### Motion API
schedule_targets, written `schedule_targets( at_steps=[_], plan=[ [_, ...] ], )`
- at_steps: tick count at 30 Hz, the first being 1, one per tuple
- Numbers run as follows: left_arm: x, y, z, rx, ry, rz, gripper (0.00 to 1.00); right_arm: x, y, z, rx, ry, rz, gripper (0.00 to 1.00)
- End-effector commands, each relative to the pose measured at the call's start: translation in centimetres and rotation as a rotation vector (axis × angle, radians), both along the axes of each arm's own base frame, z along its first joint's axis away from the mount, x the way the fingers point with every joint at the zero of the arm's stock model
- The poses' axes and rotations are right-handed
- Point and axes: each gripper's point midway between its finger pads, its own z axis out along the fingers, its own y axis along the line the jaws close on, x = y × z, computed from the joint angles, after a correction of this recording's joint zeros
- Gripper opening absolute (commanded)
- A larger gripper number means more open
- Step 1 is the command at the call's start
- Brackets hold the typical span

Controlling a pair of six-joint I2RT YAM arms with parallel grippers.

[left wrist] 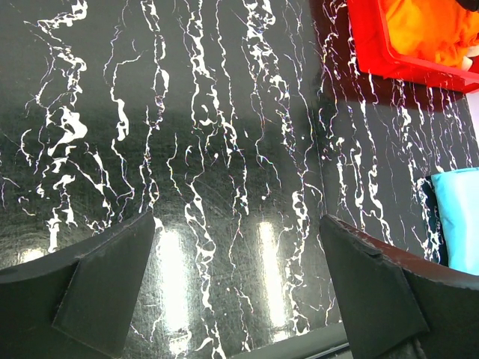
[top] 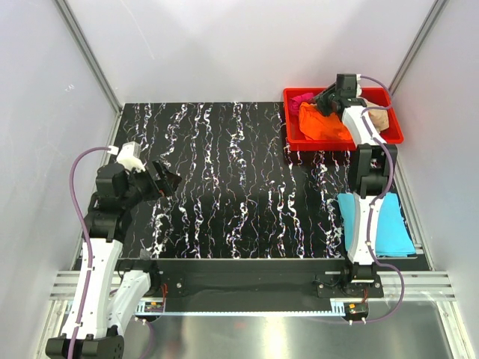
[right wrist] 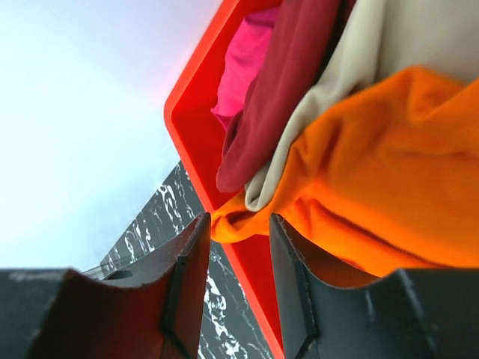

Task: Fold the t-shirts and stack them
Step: Grab the tshirt from the pile

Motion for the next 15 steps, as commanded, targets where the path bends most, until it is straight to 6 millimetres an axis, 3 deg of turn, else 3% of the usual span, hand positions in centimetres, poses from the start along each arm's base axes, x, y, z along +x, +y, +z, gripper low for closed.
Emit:
schedule_targets(
  at_steps=[1, 6, 15],
  plan=[
    [0.4, -0.3, 1.2, 0.008, -0.051, -0.031, 0.99, 0.4, 2.2, 1.6, 0.026, -0.03, 0.012, 0.44],
    [0.4, -0.2, 1.5, 0.019, -0.061, -0.033, 0.99, -0.6, 2.9, 1.2, 0.028, -0.009, -0.006, 0.45],
    [0.2, -0.4, 1.4, 0.019, -0.058, -0.046, 0.99, 1.1, 2.4, 0.0, 0.026, -0.026, -0.059, 0.45]
  ],
)
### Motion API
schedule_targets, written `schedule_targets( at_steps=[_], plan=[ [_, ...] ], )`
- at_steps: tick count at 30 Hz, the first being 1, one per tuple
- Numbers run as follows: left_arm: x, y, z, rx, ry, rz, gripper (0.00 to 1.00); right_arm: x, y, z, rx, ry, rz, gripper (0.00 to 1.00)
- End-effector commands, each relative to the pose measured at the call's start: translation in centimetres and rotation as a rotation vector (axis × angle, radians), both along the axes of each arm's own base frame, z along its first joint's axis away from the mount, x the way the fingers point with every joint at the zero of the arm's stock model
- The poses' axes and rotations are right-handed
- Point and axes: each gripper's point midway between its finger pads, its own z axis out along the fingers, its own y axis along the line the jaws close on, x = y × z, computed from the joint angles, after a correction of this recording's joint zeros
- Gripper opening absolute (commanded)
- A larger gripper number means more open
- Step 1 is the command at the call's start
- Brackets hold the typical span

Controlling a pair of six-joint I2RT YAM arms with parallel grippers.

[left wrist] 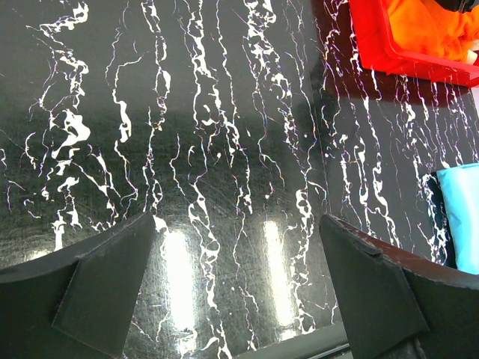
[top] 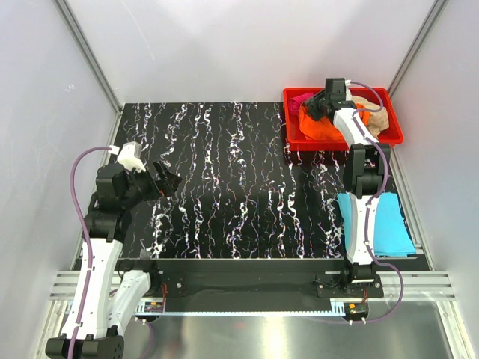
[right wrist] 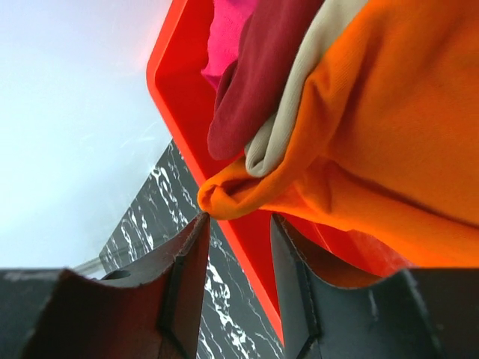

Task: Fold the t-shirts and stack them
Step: Grab the tshirt from the pile

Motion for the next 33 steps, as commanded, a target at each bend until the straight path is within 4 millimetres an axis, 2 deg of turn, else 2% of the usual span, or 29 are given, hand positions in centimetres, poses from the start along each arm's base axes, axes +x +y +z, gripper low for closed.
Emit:
schedule_targets(
  at_steps=[1, 8, 12, 15, 16, 18, 19, 20, 21, 22, 23, 24, 28, 29, 30, 32, 33],
  plan=[
    [0.2, -0.4, 1.4, 0.003, -0.051, -0.033, 0.99, 2.1, -0.9, 2.5, -0.009, -0.09, -0.064, 0.46],
    [0.1, -0.3, 1.4, 0.012, -0.053, -0.034, 0.99, 2.7, -1.1, 2.2, 0.001, -0.09, -0.085, 0.49],
    [0.1, -0.3, 1.3, 0.011, -0.051, -0.036, 0.99, 2.8, -1.0, 1.6, 0.018, -0.068, -0.092, 0.44],
    [0.2, -0.4, 1.2, 0.011, -0.05, -0.04, 0.99, 2.9, -0.8, 1.7, 0.027, -0.073, -0.085, 0.27],
    [0.1, -0.4, 1.3, 0.011, -0.052, -0.04, 0.99, 2.9, -0.7, 2.0, 0.031, -0.079, -0.079, 0.17],
    [0.1, -0.4, 1.4, 0.011, -0.055, -0.044, 0.99, 2.8, -0.5, 3.1, 0.036, -0.092, -0.069, 0.08],
    [0.1, -0.4, 1.4, 0.01, -0.056, -0.045, 0.99, 2.7, -0.4, 4.0, 0.046, -0.1, -0.064, 0.0],
    [0.1, -0.5, 1.4, 0.007, -0.057, -0.047, 0.99, 2.5, -0.3, 5.3, 0.051, -0.106, -0.063, 0.0],
    [0.1, -0.6, 1.4, 0.005, -0.058, -0.051, 0.99, 1.9, -0.3, 5.7, 0.05, -0.088, -0.057, 0.0],
    [0.1, -0.6, 1.3, 0.002, -0.056, -0.053, 0.99, 1.6, -0.1, 7.1, 0.048, -0.106, -0.041, 0.0],
    [0.1, -0.7, 1.4, -0.001, -0.059, -0.053, 0.99, 1.0, -0.1, 9.6, 0.044, -0.138, -0.036, 0.0],
    [0.1, -0.7, 1.4, -0.003, -0.06, -0.054, 0.99, 0.5, -0.2, 10.8, 0.035, -0.147, -0.03, 0.0],
    [0.2, -1.2, 1.8, -0.015, -0.079, -0.069, 0.99, -1.5, -2.0, 18.9, -0.063, -0.284, -0.02, 0.0],
    [0.2, -1.4, 1.8, -0.02, -0.08, -0.075, 0.99, -2.4, -2.5, 22.2, -0.085, -0.347, -0.02, 0.0],
    [0.0, -1.6, 2.0, -0.024, -0.086, -0.084, 0.99, -2.8, -3.2, 24.2, -0.11, -0.392, -0.024, 0.0],
    [-0.2, -1.9, 2.2, -0.031, -0.088, -0.093, 0.99, -4.3, -4.0, 30.2, -0.203, -0.529, -0.02, 0.0],
    [-0.3, -1.9, 2.0, -0.033, -0.084, -0.094, 0.99, -4.9, -3.9, 32.4, -0.229, -0.588, -0.011, 0.0]
  ],
)
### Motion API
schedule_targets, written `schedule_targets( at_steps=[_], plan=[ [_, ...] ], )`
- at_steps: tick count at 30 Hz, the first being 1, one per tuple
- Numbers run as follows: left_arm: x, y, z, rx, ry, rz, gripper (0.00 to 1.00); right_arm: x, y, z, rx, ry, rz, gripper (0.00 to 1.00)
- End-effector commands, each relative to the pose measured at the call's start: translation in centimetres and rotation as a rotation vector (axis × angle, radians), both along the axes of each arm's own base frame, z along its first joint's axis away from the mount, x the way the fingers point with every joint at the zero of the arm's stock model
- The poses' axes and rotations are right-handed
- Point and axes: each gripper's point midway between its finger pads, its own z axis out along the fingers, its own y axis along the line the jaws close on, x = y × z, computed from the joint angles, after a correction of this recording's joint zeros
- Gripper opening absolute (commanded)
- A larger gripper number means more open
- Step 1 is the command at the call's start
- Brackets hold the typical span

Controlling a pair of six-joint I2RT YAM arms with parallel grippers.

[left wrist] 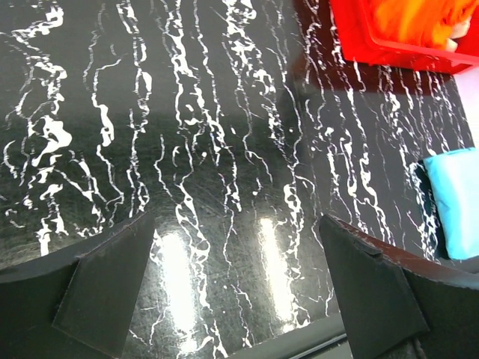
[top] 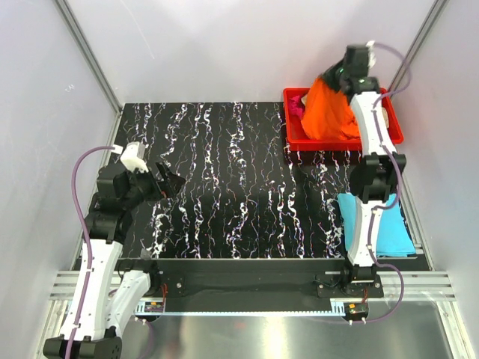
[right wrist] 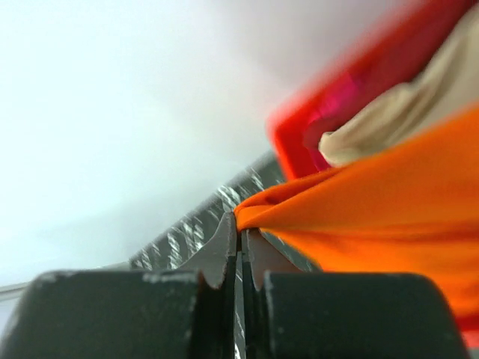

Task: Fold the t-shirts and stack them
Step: Grab the tshirt from the pile, then move the tshirt to the center of the board

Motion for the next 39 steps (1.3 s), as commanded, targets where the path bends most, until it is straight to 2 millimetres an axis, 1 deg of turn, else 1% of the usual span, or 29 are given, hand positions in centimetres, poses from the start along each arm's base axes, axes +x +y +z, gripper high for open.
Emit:
schedule_targets(
  at_steps=[1, 3, 6, 7, 8, 9, 10, 11, 14, 15, 16, 17, 18, 19, 20, 21, 22, 23, 24, 25, 26, 28, 29, 30, 32, 35, 37, 38, 39],
  plan=[
    [-0.2, -1.1, 1.5, -0.03, -0.058, -0.045, 0.99, -5.1, -1.8, 22.9, -0.159, -0.515, 0.008, 0.0],
    [-0.6, -1.4, 1.3, -0.044, -0.052, -0.053, 0.99, -6.6, -1.2, 26.9, -0.164, -0.621, 0.03, 0.0],
    [-1.1, -1.5, 1.3, -0.059, -0.049, -0.052, 0.99, -10.3, 1.0, 32.7, -0.147, -0.772, 0.095, 0.0],
    [-1.3, -1.5, 1.3, -0.063, -0.045, -0.05, 0.99, -11.5, 2.8, 33.8, -0.132, -0.805, 0.142, 0.0],
    [-1.5, -1.4, 1.5, -0.065, -0.048, -0.047, 0.99, -13.3, 3.6, 35.8, -0.12, -0.858, 0.165, 0.0],
    [-1.6, -1.4, 1.8, -0.064, -0.056, -0.043, 0.99, -14.3, 4.5, 36.5, -0.103, -0.879, 0.191, 0.0],
    [-1.8, -1.3, 1.9, -0.062, -0.056, -0.04, 0.99, -15.3, 7.1, 36.6, -0.048, -0.883, 0.267, 0.0],
    [-2.0, -1.3, 2.0, -0.062, -0.056, -0.039, 0.99, -17.0, 8.4, 37.7, -0.015, -0.908, 0.306, 0.0],
    [-2.3, -0.4, 3.1, -0.055, -0.051, 0.015, 0.99, -21.4, 14.4, 38.4, 0.108, -0.902, 0.494, 0.0],
    [-2.5, 0.2, 3.0, -0.039, -0.038, 0.052, 0.99, -22.1, 16.5, 36.9, 0.141, -0.852, 0.566, 0.0],
    [-2.7, 0.7, 4.3, -0.03, -0.059, 0.077, 0.99, -23.2, 18.0, 36.0, 0.16, -0.82, 0.619, 0.0],
    [-2.9, 1.1, 5.0, -0.015, -0.069, 0.095, 0.99, -26.6, 20.1, 36.3, 0.193, -0.815, 0.703, 0.0],
    [-3.2, 1.8, 5.1, 0.01, -0.062, 0.125, 0.99, -26.2, 22.1, 31.9, 0.203, -0.694, 0.753, 0.0],
    [-3.6, 2.2, 6.3, 0.027, -0.099, 0.136, 0.99, -27.6, 23.5, 29.9, 0.215, -0.64, 0.817, 0.03],
    [-3.9, 3.1, 6.4, 0.049, -0.095, 0.182, 0.99, -31.3, 24.5, 29.7, 0.227, -0.643, 0.893, 0.25],
    [-4.1, 3.6, 6.7, 0.058, -0.105, 0.206, 0.99, -31.6, 26.1, 22.8, 0.221, -0.472, 0.956, 0.34],
    [-4.6, 4.0, 7.4, 0.054, -0.127, 0.235, 0.99, -33.9, 25.7, 21.3, 0.216, -0.436, 0.987, 0.39],
    [-4.6, 4.4, 7.4, 0.055, -0.126, 0.259, 0.99, -34.9, 25.8, 17.8, 0.207, -0.337, 1.012, 0.45],
    [-4.7, 4.4, 7.3, 0.048, -0.121, 0.264, 0.99, -35.8, 25.7, 11.1, 0.173, -0.177, 1.036, 0.55],
    [-4.6, 4.3, 6.7, 0.031, -0.089, 0.273, 0.99, -37.1, 24.5, 9.3, 0.148, -0.134, 1.027, 0.59],
    [-4.6, 3.9, 5.8, 0.019, -0.044, 0.258, 0.99, -38.3, 23.0, 4.0, 0.079, -0.001, 1.02, 0.62],
    [-3.7, 2.5, 3.9, 0.006, 0.052, 0.186, 0.97, -39.3, 20.5, 1.1, -0.018, 0.057, 0.96, 0.67],
    [-3.5, 0.9, 2.8, -0.028, 0.103, 0.105, 0.91, -39.5, 19.6, -0.6, -0.059, 0.088, 0.94, 0.69],
    [-2.8, 0.1, 1.4, -0.04, 0.179, 0.069, 0.86, -39.7, 18.3, -3.5, -0.101, 0.155, 0.89, 0.71],
    [-2.4, -2.1, 0.6, -0.088, 0.227, -0.009, 0.81, -40.4, 17.2, -6.4, -0.126, 0.241, 0.861, 0.71],
    [-0.3, -5.0, -1.0, -0.026, 0.257, -0.086, 0.83, -41.8, 16.2, -12.1, -0.124, 0.406, 0.823, 0.71],
    [1.5, -6.9, -2.8, 0.061, 0.31, -0.136, 0.85, -41.3, 16.5, -13.2, -0.112, 0.404, 0.814, 0.72],
    [1.9, -8.8, -3.2, 0.097, 0.301, -0.187, 0.86, -41.4, 16.4, -14.3, -0.103, 0.423, 0.801, 0.73],
    [2.7, -10.0, -5.1, 0.14, 0.35, -0.216, 0.86, -41.1, 16.5, -14.6, -0.088, 0.425, 0.799, 0.72]
  ],
)
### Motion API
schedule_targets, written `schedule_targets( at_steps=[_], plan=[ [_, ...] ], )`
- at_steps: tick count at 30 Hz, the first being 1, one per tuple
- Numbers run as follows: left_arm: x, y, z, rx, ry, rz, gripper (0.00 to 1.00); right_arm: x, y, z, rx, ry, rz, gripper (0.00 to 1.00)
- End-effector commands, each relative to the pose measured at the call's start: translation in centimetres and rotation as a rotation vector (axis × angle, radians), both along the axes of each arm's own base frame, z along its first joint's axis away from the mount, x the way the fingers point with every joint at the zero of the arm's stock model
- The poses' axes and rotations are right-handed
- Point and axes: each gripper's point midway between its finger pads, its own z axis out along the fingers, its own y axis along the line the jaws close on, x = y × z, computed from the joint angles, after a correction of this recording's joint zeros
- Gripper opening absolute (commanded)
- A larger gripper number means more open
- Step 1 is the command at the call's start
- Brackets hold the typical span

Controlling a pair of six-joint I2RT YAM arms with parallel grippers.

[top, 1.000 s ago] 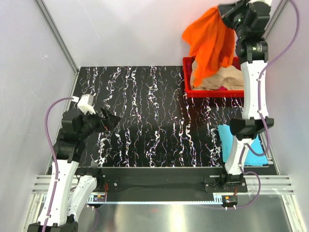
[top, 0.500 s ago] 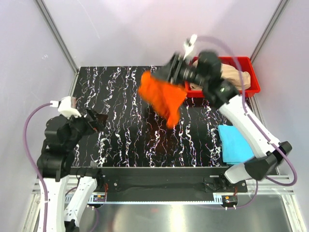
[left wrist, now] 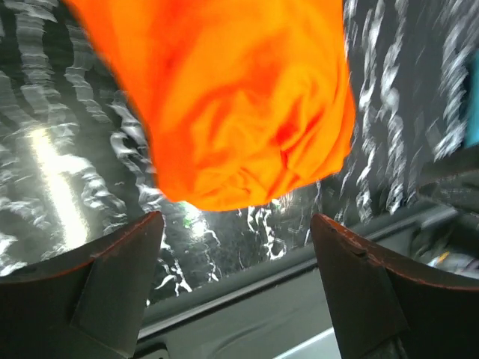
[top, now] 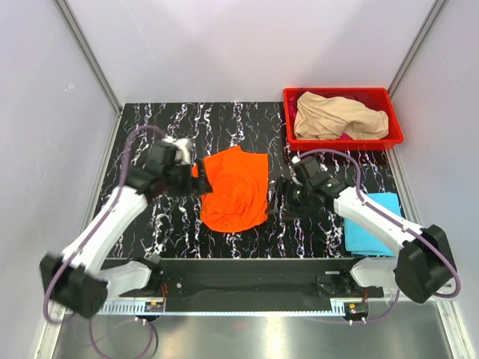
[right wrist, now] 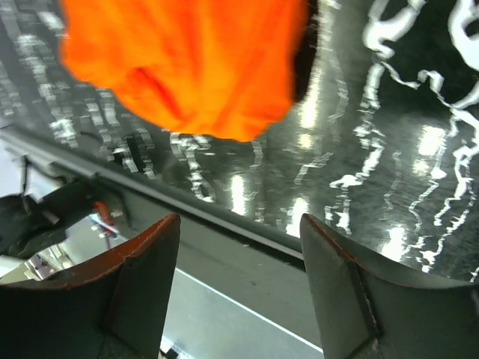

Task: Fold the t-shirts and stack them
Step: Move the tshirt to the center of the board, then flatten the tshirt out

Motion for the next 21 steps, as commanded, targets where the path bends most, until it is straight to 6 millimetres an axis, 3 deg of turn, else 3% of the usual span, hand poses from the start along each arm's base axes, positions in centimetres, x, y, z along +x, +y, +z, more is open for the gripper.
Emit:
schedule_targets(
  at_steps=[1, 2, 4, 5, 7, 9, 14, 21],
  plan=[
    [3.5, -4.6, 0.9, 0.049, -0.097, -0.13, 0.84, 2.1, 0.2, -1.6, 0.012, -0.013, -0.054, 0.73],
    [3.6, -6.8, 0.7, 0.058, -0.122, -0.199, 0.81, 2.8, -0.4, -2.1, 0.012, 0.012, -0.087, 0.71],
    [3.9, -9.3, -0.9, 0.093, -0.12, -0.284, 0.72, 3.0, -1.2, -3.6, 0.011, 0.085, -0.122, 0.68],
    [3.2, -11.5, -1.0, 0.062, -0.127, -0.348, 0.67, 3.3, -2.4, -4.4, 0.019, 0.126, -0.171, 0.66],
    [2.4, -13.4, -3.1, 0.053, -0.079, -0.401, 0.6, 3.1, -2.5, -4.2, 0.101, 0.145, -0.175, 0.48],
    [1.5, -15.5, -4.5, 0.047, -0.059, -0.452, 0.58, 2.5, -2.9, -4.6, 0.143, 0.157, -0.176, 0.37],
    [1.8, -16.2, -8.3, 0.117, -0.001, -0.44, 0.67, 2.6, -1.6, -4.7, 0.24, 0.131, -0.117, 0.45],
    [2.5, -17.2, -11.6, 0.127, 0.042, -0.44, 0.6, 3.6, -0.2, -6.1, 0.307, 0.164, -0.1, 0.47]
  ],
)
